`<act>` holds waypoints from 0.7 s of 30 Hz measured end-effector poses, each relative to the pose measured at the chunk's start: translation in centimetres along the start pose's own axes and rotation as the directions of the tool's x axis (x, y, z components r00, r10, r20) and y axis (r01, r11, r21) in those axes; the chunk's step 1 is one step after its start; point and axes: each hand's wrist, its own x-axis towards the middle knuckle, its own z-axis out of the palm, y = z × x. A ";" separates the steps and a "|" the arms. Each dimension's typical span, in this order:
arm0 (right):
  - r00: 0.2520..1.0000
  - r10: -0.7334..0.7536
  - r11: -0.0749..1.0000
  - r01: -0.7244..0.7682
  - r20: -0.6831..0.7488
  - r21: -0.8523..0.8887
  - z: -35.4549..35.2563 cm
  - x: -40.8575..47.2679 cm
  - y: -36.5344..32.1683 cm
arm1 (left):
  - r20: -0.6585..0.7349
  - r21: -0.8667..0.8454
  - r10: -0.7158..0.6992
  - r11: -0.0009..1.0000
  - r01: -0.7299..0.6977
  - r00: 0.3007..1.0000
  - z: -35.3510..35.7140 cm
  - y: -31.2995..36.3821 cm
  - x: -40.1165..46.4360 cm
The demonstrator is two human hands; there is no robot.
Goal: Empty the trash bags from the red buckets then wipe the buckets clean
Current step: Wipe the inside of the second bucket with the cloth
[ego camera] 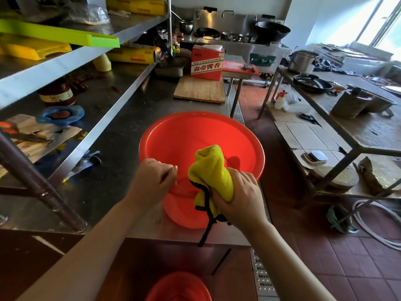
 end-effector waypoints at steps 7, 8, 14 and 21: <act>0.999 -0.024 0.993 0.027 -0.024 0.115 -1.6 0.3 3.9 | 0.041 -0.037 0.020 0.999 -0.018 0.999 -0.1 -0.4 0.6; 1.000 -0.004 0.991 0.006 -0.019 0.133 -1.7 0.2 4.2 | 0.036 -0.037 0.032 0.999 -0.031 0.999 -0.1 -0.4 0.6; 0.995 0.097 0.973 -0.089 -0.023 0.215 -1.3 -0.4 4.2 | -0.007 -0.008 0.020 1.000 -0.020 1.000 0.2 -0.4 0.3; 0.961 0.248 0.877 -0.169 -0.122 0.449 0.5 -2.9 4.1 | 0.020 0.025 0.049 0.998 -0.050 0.999 0.1 -0.4 0.3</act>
